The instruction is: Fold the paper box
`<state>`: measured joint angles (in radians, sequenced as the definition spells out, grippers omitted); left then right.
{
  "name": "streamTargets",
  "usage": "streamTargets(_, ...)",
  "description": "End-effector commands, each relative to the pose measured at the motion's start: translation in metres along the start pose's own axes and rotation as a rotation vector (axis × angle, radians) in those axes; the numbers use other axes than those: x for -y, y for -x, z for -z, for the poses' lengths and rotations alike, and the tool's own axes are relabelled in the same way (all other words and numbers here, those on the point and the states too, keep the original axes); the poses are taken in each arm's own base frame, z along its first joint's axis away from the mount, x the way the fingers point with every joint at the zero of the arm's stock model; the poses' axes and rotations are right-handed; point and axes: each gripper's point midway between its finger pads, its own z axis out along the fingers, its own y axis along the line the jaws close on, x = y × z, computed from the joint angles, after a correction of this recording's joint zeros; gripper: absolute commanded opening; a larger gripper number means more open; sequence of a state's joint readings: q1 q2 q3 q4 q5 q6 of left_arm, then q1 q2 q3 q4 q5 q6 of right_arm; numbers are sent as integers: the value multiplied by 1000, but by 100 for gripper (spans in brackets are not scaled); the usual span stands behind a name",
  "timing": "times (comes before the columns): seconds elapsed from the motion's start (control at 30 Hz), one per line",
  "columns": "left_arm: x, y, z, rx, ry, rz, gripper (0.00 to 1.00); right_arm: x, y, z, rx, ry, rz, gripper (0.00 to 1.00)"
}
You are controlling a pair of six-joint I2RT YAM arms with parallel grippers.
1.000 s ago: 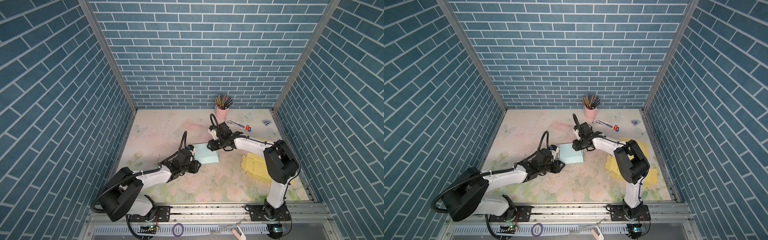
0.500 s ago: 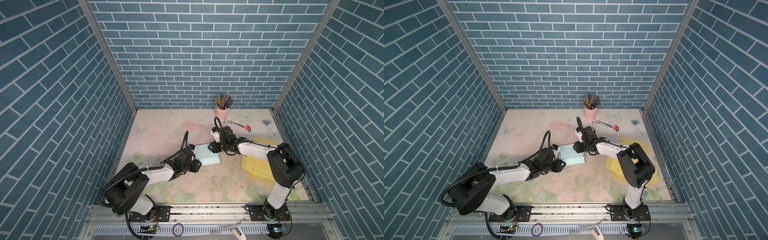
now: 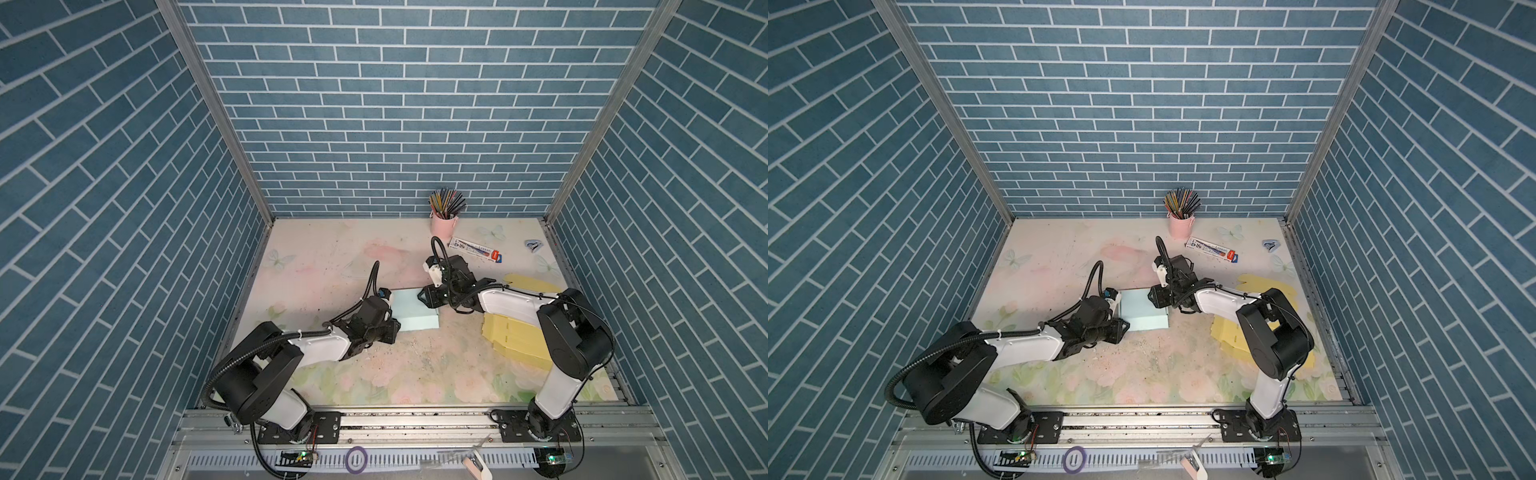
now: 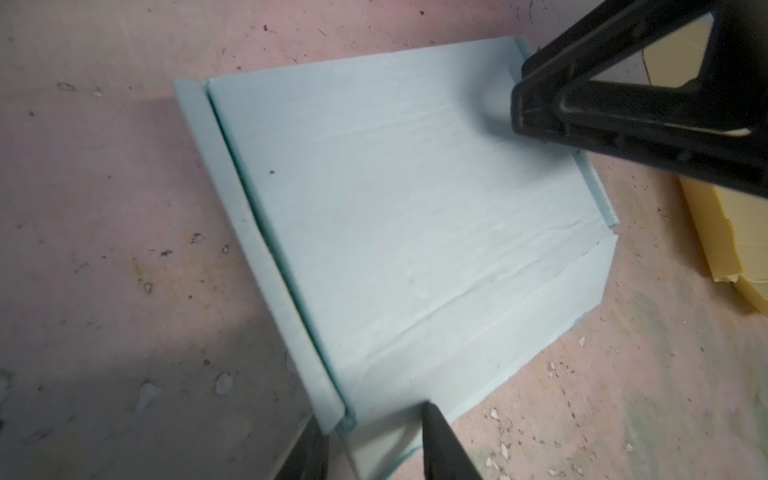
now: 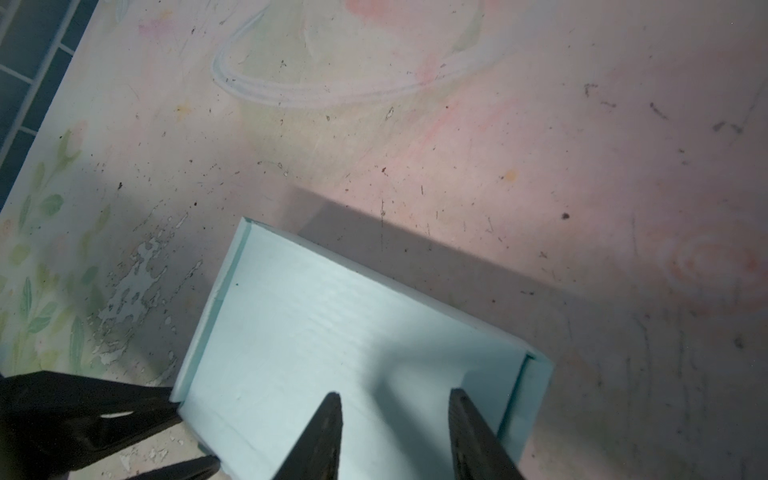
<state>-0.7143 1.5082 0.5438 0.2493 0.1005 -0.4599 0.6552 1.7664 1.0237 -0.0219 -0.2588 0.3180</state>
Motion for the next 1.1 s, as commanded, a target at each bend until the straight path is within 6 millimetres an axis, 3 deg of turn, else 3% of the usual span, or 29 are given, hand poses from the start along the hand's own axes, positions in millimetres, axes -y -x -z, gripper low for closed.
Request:
streamTargets(0.0,-15,-7,-6,-12,85,-40,37,15,-56,-12,-183,-37,-82,43)
streamTargets(0.23,-10,-5,-3,-17,196,-136,37,14,-54,-11,-176,-39,-78,43)
streamTargets(0.9,-28,-13,-6,-59,393,-145,36,18,-60,-15,-193,-46,-73,40)
streamTargets(0.93,-24,-4,-7,-43,394,-140,36,17,-60,-15,-194,-45,-74,40)
streamTargets(1.07,-24,-2,-10,-41,401,-138,36,15,-58,-13,-187,-41,-71,40)
